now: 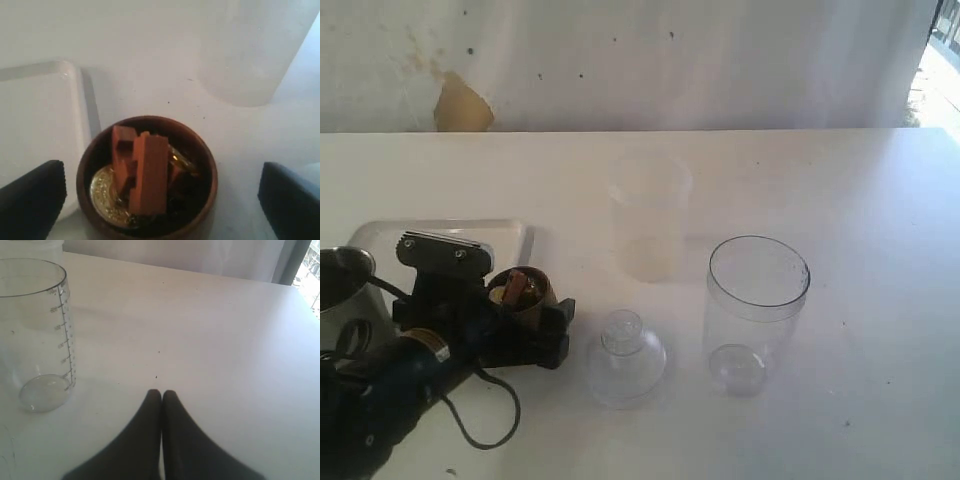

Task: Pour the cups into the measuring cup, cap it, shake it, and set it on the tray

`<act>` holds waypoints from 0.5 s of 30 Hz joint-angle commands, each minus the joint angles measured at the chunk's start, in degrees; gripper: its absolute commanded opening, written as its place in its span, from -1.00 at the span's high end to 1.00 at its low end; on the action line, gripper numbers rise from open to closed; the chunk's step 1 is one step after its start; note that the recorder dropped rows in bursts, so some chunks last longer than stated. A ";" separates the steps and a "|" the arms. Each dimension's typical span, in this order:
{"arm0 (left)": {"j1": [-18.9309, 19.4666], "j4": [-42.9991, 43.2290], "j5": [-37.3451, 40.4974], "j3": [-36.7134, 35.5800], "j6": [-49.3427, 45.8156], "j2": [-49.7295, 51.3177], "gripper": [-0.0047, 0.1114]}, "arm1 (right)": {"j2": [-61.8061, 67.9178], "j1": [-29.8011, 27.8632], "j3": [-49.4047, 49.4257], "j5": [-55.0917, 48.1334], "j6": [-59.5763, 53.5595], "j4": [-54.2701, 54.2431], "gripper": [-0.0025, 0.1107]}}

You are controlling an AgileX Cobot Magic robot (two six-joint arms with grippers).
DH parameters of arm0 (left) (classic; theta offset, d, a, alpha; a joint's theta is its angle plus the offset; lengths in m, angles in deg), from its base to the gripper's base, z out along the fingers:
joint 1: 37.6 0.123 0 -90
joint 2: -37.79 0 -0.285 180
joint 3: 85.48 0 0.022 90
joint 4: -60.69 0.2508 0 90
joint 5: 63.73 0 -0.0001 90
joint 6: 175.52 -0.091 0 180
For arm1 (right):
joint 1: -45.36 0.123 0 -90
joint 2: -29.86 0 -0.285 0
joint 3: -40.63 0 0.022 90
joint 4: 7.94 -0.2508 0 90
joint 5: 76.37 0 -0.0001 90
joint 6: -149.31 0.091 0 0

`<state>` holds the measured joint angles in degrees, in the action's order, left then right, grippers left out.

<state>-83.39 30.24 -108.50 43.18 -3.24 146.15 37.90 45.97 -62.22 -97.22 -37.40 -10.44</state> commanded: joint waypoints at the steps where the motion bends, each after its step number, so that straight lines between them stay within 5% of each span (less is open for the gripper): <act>1: -0.05 0.94 -4.35 -0.13 0.27 2.60 -0.89 | -0.25 0.02 0.07 0.76 0.11 0.12 0.96; 10: -0.05 0.50 -5.23 -0.13 -0.31 4.44 -0.89 | -0.25 0.02 0.07 0.76 0.11 0.12 0.96; 15: -0.05 0.51 -11.34 -0.13 -9.29 4.44 -0.89 | -0.25 0.02 0.07 0.76 0.11 0.12 0.96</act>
<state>-83.39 30.89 -115.60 43.18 -8.87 150.61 37.90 45.97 -62.22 -97.22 -37.40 -10.44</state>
